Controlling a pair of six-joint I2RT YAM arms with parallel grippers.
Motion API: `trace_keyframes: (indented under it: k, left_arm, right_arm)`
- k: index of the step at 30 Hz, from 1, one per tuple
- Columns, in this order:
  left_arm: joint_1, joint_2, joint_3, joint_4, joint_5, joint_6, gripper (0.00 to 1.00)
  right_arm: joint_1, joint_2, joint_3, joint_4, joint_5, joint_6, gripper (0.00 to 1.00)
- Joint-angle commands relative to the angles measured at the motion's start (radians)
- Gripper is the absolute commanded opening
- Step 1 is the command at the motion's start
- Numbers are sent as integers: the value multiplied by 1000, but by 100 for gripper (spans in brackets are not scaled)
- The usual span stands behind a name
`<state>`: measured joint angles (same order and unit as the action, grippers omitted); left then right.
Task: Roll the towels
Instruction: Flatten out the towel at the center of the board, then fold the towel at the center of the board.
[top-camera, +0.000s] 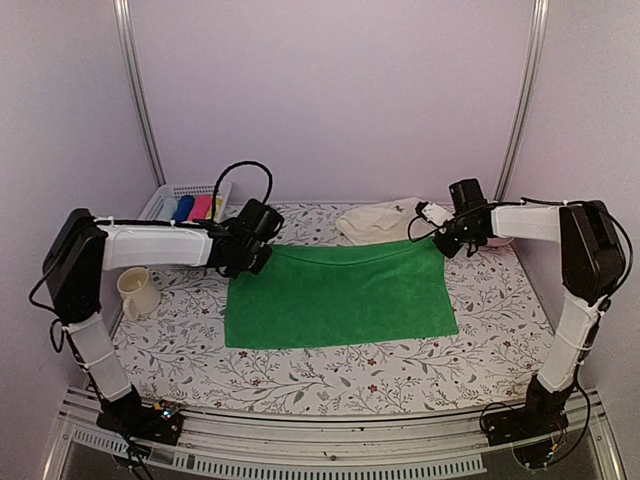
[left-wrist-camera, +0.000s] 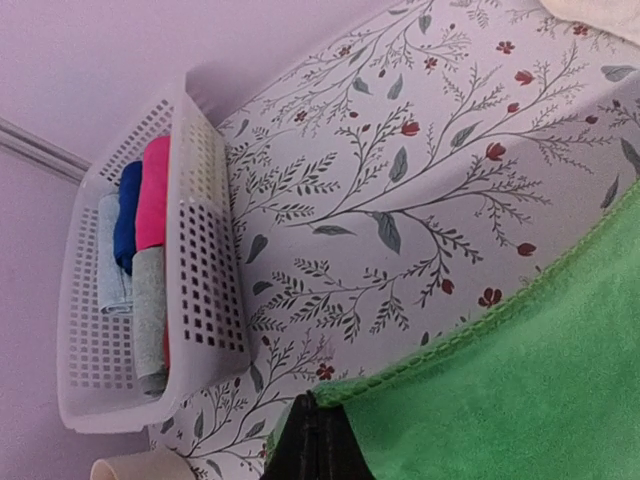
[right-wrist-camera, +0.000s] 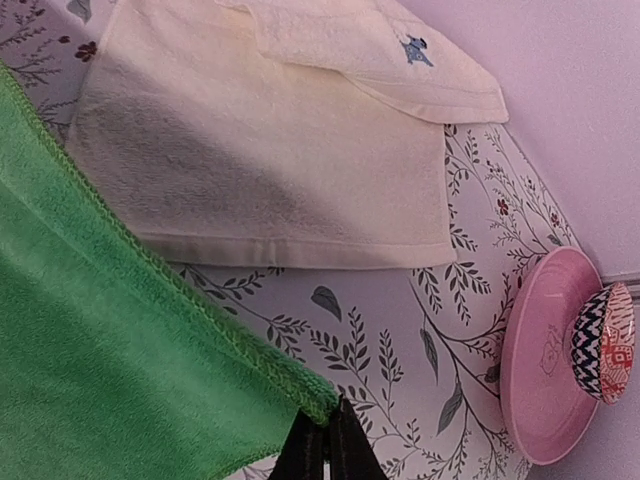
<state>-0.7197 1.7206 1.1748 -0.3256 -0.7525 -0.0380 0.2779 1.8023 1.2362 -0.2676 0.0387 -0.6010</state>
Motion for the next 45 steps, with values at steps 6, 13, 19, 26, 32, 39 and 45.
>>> trace_keyframes:
  k: [6, 13, 19, 26, 32, 39, 45]
  left_arm:
    - [82, 235, 154, 173, 23, 184, 0]
    - [88, 167, 56, 221, 46, 233, 0]
    - [70, 91, -23, 190, 106, 216, 0]
    - [6, 50, -78, 142, 91, 198, 0]
    - [-32, -4, -116, 76, 83, 142, 0]
    - [-83, -80, -150, -31, 98, 87, 0]
    - [-120, -105, -172, -120, 141, 45, 0]
  right_arm:
    - [-23, 165, 160, 173, 133, -10, 2]
    - [-26, 77, 73, 159, 38, -62, 2]
    - [-25, -62, -75, 90, -53, -147, 2]
    - [-26, -168, -172, 42, -100, -197, 2]
    - [-25, -216, -220, 19, -93, -244, 2]
    - [-26, -280, -289, -27, -129, -327, 2]
    - [-25, -317, -338, -62, -161, -416, 2]
